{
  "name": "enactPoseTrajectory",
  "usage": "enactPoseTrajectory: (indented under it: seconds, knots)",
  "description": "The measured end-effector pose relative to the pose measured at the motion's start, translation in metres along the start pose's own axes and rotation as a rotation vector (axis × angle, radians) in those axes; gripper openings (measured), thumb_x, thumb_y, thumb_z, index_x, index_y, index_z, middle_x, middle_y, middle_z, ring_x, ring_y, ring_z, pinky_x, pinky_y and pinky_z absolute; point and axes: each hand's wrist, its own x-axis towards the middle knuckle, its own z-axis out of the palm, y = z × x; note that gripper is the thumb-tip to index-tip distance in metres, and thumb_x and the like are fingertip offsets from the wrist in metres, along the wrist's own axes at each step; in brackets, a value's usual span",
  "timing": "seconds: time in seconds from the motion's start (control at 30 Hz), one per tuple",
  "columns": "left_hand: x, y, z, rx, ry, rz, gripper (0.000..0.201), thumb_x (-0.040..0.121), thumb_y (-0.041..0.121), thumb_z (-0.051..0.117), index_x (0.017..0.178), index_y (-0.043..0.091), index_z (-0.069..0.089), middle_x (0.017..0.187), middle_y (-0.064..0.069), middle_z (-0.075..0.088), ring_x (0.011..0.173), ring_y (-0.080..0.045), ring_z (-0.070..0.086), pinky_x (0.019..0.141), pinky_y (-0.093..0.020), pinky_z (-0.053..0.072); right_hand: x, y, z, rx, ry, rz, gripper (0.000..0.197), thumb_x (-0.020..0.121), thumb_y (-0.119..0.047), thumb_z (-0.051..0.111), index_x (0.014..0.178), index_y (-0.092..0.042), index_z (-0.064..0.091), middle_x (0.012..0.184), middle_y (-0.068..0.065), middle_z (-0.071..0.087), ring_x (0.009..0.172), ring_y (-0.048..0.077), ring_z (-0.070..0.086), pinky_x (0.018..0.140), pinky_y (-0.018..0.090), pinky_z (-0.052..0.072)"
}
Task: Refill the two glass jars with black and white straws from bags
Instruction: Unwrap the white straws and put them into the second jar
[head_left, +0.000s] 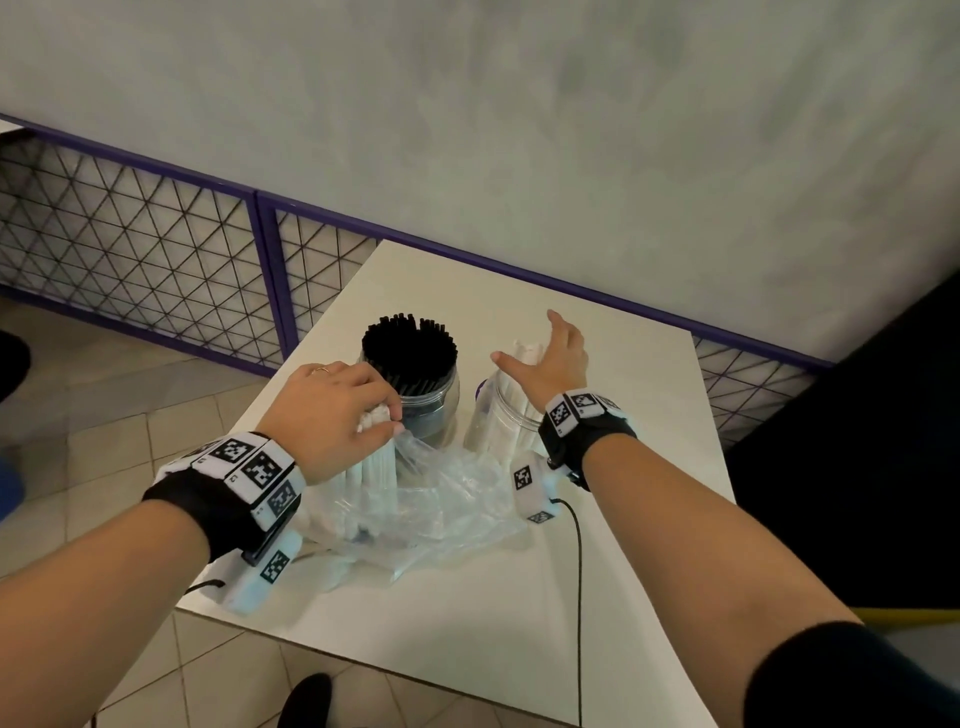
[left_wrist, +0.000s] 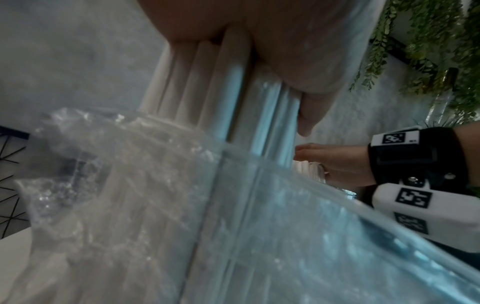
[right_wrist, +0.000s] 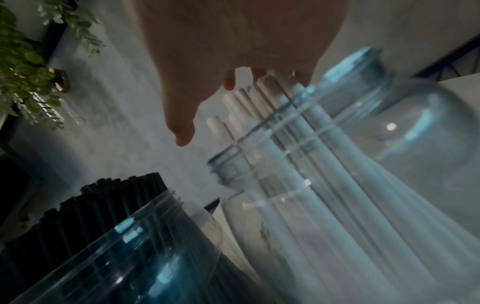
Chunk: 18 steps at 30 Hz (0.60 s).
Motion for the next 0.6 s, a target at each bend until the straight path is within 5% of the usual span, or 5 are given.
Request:
enactPoseTrajectory:
  seconds: [0.17,0.3,0.5,0.6]
  knots:
    - [0.002,-0.001,-0.001,-0.013,-0.007,0.011,0.035,0.08,0.063,0.031,0.088,0.043,0.06,0.097,0.02,0.055,0.091,-0.011,0.056,0.086,-0.032,0.032,0.003,-0.001,0.016,-0.171,-0.011,-0.079,0.049,0.083,-0.047,0.064,0.125,-0.025,0.052,0.131,0.005,0.049,0.122,0.029,0.038,0.096,0.034,0.034]
    - [0.003,-0.001,-0.002,-0.019,-0.01,0.012,0.038,0.079,0.063,0.03,0.089,0.042,0.06,0.098,0.021,0.055,0.092,-0.01,0.054,0.086,-0.031,0.03,0.003,0.005,0.026,-0.074,0.104,-0.163,0.029,0.082,-0.032,0.068,0.106,-0.016,0.062,0.111,0.004,0.058,0.105,0.03,0.046,0.075,0.018,0.018]
    - [0.004,-0.001,0.0,-0.024,-0.005,0.016,0.033,0.08,0.061,0.033,0.089,0.043,0.06,0.098,0.021,0.054,0.092,-0.011,0.055,0.086,-0.032,0.031,-0.002,0.005,0.009,0.164,0.331,-0.26,0.017,0.076,-0.016,0.074,0.088,-0.009,0.066,0.096,0.005,0.063,0.087,0.019,0.047,0.079,0.026,0.035]
    - [0.004,0.0,0.0,-0.022,-0.008,0.016,0.034,0.08,0.061,0.032,0.089,0.043,0.06,0.097,0.022,0.053,0.091,-0.011,0.054,0.086,-0.032,0.031,0.0,0.009,-0.003,0.266,0.47,-0.262,0.019,0.075,-0.017,0.076,0.089,-0.01,0.065,0.097,0.004,0.06,0.087,0.019,0.048,0.077,0.022,0.033]
